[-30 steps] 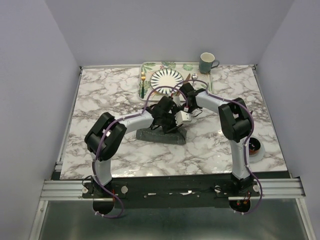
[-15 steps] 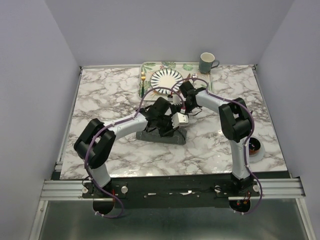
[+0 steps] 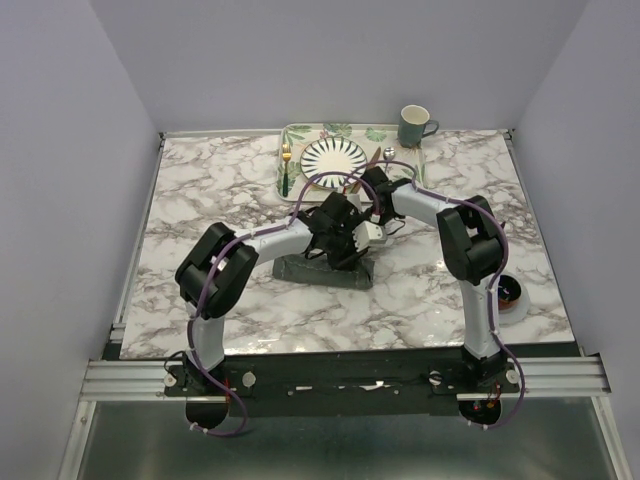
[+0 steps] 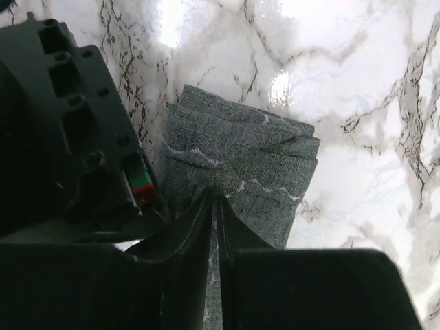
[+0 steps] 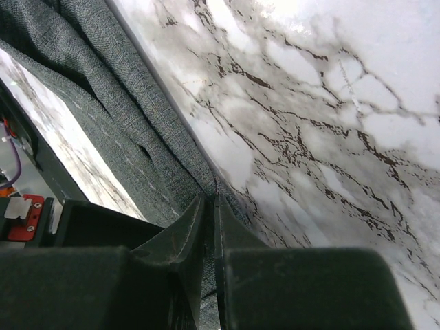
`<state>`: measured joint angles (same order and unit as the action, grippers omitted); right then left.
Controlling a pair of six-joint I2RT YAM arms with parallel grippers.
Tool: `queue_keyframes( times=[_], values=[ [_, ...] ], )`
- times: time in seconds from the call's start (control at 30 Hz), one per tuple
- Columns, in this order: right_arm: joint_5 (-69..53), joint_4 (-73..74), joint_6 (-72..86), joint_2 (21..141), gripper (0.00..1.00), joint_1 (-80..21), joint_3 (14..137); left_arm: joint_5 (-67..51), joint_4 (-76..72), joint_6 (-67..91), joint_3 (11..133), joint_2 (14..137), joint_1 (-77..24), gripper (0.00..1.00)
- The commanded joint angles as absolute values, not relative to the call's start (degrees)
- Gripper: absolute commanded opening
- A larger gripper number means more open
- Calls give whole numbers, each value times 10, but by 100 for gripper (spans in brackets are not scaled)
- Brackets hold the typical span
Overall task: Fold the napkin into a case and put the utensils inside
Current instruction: Stuff the top corner of the smaller-rectangle-folded napkin into the folded napkin.
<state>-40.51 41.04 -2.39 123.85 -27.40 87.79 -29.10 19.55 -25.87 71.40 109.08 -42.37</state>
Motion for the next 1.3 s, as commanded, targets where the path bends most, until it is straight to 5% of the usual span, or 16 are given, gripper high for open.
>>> queue_keyframes(
  times=[0.0,0.3,0.7,1.1,1.27],
  values=[
    [-401,410,-19,1235,18,-285,855,-291,190,-265,720,1107,-426,21],
    [-425,472,-2,1200,28,-236,927,-294,192,-267,687,1093,-426,20],
    [-431,471,15,1129,18,-212,766,-294,173,-258,679,1099,-425,19],
    [-447,432,37,1179,19,-213,745,-292,163,-245,687,1109,-423,18],
    [-396,434,32,1201,19,-213,741,-330,175,-200,705,1083,-392,29]
  ],
)
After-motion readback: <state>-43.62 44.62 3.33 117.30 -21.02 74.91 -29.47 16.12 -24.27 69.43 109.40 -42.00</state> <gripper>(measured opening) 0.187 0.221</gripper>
